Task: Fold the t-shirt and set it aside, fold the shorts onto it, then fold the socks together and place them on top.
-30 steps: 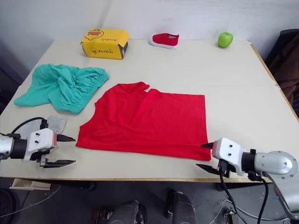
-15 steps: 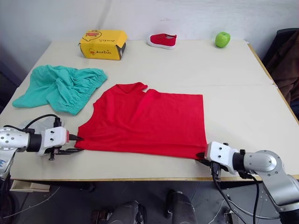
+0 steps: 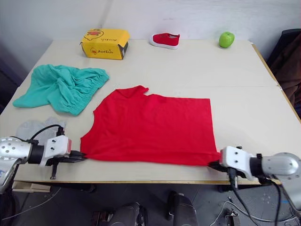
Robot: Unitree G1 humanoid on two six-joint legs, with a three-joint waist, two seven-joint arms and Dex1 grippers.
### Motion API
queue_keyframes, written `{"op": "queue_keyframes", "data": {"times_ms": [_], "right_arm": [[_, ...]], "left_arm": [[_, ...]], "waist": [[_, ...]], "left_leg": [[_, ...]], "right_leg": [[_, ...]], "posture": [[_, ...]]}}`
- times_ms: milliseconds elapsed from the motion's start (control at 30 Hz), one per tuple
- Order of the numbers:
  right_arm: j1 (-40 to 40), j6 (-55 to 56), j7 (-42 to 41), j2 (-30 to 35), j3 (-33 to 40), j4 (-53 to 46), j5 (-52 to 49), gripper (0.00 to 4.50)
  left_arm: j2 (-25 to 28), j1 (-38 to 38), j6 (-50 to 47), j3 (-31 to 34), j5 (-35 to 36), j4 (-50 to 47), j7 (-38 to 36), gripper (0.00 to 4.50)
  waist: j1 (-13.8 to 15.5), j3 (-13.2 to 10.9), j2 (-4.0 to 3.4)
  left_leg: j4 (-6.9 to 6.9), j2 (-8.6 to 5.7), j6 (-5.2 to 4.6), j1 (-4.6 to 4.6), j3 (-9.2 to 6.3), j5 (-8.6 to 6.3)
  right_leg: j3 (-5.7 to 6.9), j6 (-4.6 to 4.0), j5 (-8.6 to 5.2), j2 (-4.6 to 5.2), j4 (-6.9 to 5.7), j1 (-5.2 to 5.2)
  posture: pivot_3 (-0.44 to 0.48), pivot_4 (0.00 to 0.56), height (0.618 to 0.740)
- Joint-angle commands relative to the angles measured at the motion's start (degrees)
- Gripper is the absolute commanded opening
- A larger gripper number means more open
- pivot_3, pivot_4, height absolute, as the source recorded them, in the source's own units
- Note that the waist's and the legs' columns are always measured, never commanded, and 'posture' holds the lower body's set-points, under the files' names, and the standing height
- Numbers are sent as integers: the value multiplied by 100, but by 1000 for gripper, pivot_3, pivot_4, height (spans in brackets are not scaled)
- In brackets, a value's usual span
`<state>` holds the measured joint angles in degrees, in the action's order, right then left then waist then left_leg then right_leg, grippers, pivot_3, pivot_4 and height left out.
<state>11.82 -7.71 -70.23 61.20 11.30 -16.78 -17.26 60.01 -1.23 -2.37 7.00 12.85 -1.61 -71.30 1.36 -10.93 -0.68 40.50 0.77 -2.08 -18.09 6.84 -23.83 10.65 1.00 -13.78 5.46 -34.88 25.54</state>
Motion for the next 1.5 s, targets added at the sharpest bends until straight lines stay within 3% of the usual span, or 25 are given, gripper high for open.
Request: {"op": "queue_keyframes", "data": {"times_ms": [33,300,667,933,967,1067,1200,1300,1400,1467,1500], "right_arm": [[349,-65,-318,136,374,-376,-261,0],[835,3,-315,113,619,-485,-108,0],[744,633,-191,40,489,170,316,0],[701,565,-59,0,369,110,388,0],[673,416,-50,9,367,31,317,194],[657,-22,-128,97,482,-271,4,906],[593,-755,-354,241,849,-727,-689,2313],[137,-1865,-512,506,1285,-917,-1734,3395],[-605,-2760,-478,734,1375,-730,-2548,4434],[-1259,-3095,-269,744,1135,-493,-2739,4500],[-1633,-3252,-107,706,928,-347,-2742,4500]], "left_arm": [[133,336,46,283,-25,-361,51,24],[150,954,-96,502,24,-716,109,24],[144,1376,-554,601,258,-1061,36,24],[109,1606,-705,695,230,-1081,204,24],[110,1610,-757,727,275,-1074,202,7],[153,1617,-950,840,434,-1073,111,700],[308,1590,-1390,1099,804,-1136,-188,1959],[709,1309,-2310,1503,1536,-1147,-707,2920],[998,539,-3005,1517,2122,-852,-948,3860],[882,-356,-3178,1168,2193,-443,-803,4470],[718,-961,-3193,887,2070,-174,-619,4493]], "waist": [[2,0,0],[1,0,-1],[2,0,-1],[0,0,-2],[-1,0,-2],[-7,0,-3],[0,0,-3],[-1,-4,3],[5,-4,2],[19,-6,-5],[27,-6,-9]], "left_leg": [[0,0,0,3,1,0],[-11,1,0,11,0,-2],[-16,1,1,13,4,-1],[-17,1,1,14,5,-1],[-17,1,1,14,4,-1],[-17,1,1,15,5,-1],[-17,1,1,15,4,-1],[-17,1,1,14,2,-1],[-16,1,1,14,-4,-1],[-17,1,1,14,-8,-1],[-19,0,1,13,-10,-1]], "right_leg": [[-1,0,0,0,7,-3],[-7,-3,-2,3,6,-3],[-7,-4,-2,2,9,-3],[-7,-5,-3,2,9,-3],[-7,-5,-3,2,8,-3],[-7,-7,-4,2,6,-3],[-7,-9,-5,2,4,-2],[-8,-9,-5,3,5,-1],[-7,-11,-6,3,5,0],[-6,-12,-7,4,6,1],[-4,-12,-7,4,7,0]], "posture": [[0,150,740],[0,150,740],[0,150,740],[0,150,740],[0,150,740],[0,150,740],[0,150,740],[0,150,740],[0,150,740],[0,150,740],[0,150,740]]}}
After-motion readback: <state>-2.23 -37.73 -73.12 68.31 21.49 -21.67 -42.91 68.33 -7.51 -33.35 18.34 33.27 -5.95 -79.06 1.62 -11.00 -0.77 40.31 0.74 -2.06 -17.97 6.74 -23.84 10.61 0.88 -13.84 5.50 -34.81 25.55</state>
